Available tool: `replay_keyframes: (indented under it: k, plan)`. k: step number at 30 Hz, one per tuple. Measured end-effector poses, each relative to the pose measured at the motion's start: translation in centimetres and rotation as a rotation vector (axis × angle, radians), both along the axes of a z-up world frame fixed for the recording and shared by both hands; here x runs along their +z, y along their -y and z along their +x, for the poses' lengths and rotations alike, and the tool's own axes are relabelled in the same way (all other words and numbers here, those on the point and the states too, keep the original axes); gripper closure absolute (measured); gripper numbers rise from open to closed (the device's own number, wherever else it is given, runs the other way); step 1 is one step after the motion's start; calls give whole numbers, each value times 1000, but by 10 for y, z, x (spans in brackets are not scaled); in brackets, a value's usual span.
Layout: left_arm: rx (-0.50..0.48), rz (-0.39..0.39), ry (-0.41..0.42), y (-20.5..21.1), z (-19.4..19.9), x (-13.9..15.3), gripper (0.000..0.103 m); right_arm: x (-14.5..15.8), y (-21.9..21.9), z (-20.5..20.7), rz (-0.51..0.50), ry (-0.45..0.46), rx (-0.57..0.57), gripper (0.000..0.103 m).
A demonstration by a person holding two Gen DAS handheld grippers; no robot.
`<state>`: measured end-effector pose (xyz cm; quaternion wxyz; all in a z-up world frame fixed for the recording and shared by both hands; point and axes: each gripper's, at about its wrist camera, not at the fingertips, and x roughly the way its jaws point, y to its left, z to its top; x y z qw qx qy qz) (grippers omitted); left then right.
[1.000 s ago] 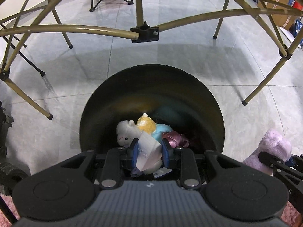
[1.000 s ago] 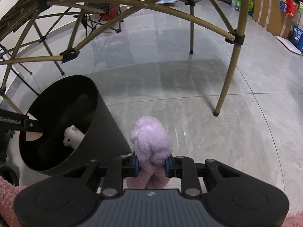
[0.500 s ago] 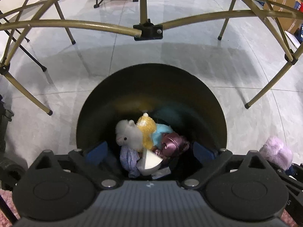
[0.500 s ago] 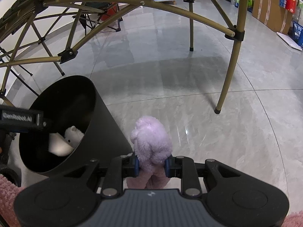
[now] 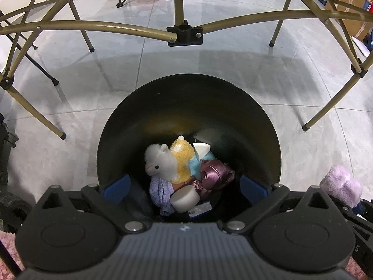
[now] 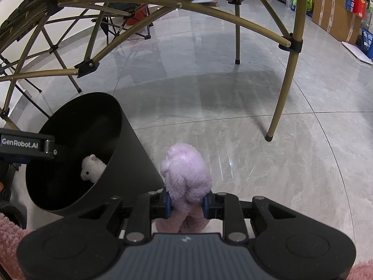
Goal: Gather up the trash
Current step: 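Open the left tool over the bin to drop the white paper, then move the right tool over the bin and open it to drop the headband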
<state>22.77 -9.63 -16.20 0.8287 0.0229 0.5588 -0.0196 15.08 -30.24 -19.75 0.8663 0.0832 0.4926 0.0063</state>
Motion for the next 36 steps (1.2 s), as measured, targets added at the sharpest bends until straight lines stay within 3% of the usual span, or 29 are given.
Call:
replay_keyframes:
  k: [17,36]
  plan:
    - [-3,-3,37,-12,-14,11,0,17,-9,-10,-8,37,19,80]
    - [60,-13,143,-63,-45,39,0,58,-49,-26,-36,155,81,79]
